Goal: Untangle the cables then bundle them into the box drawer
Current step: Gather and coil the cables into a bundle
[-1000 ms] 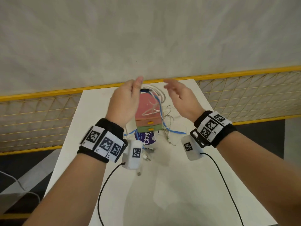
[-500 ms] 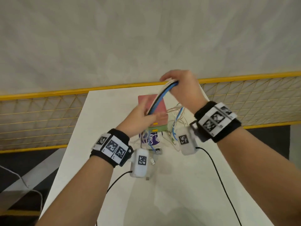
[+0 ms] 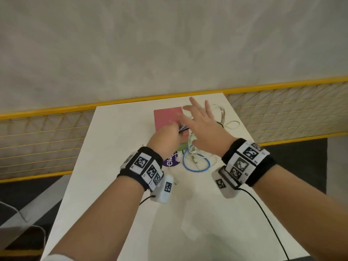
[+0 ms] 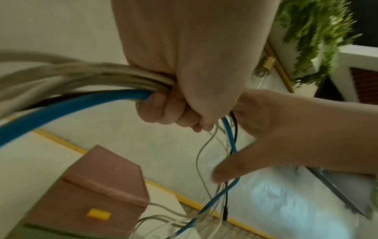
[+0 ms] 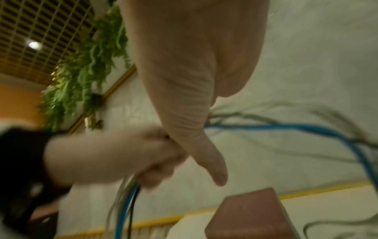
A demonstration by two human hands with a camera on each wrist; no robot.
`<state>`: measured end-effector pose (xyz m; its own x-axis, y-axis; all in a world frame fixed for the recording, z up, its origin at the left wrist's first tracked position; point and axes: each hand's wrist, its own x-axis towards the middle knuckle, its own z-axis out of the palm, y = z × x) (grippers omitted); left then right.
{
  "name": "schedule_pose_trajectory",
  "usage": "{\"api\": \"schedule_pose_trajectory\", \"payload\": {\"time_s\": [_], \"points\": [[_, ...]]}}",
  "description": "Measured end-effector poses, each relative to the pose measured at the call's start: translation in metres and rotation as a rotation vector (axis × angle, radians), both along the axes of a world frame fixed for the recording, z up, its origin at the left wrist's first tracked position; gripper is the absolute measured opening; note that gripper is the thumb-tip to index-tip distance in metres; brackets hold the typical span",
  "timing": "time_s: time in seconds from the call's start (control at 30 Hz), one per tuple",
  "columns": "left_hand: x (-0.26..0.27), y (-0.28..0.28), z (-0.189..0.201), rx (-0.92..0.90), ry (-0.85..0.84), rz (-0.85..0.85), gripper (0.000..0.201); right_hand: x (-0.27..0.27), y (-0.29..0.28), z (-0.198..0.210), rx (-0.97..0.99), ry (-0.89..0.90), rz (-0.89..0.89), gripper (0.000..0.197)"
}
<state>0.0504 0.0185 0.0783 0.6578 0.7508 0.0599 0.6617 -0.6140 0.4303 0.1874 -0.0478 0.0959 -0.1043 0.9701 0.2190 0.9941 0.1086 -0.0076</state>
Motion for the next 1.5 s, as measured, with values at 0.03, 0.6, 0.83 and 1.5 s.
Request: {"api": "schedule_pose_trajectory", "payload": {"time_s": [0.03, 0.6, 0.83, 1.5], "points": [[0.003, -0.004, 0.005, -0.009, -0.010, -0.035, 0.025, -0.007, 0.003, -0.003, -0.003, 0.015, 0.012, 0.070], [-0.034, 0.011, -0.015, -0.037, 0.007, -0.022, 0.029, 0.039, -0.015, -0.018, -0.102, 0.534, -0.329, 0.029], [0.006, -0.007, 0.006, 0.111, 0.301, -0.143, 0.021, -0.015, -0.002, -0.020, -0.096, 0.114, -0.009, 0.089], [-0.002, -0.011, 0.035, 0.207, 0.326, -0.226, 0.026, -0.026, -0.005, -0.024, 0.067, 0.353, -0.037, 0.060]]}}
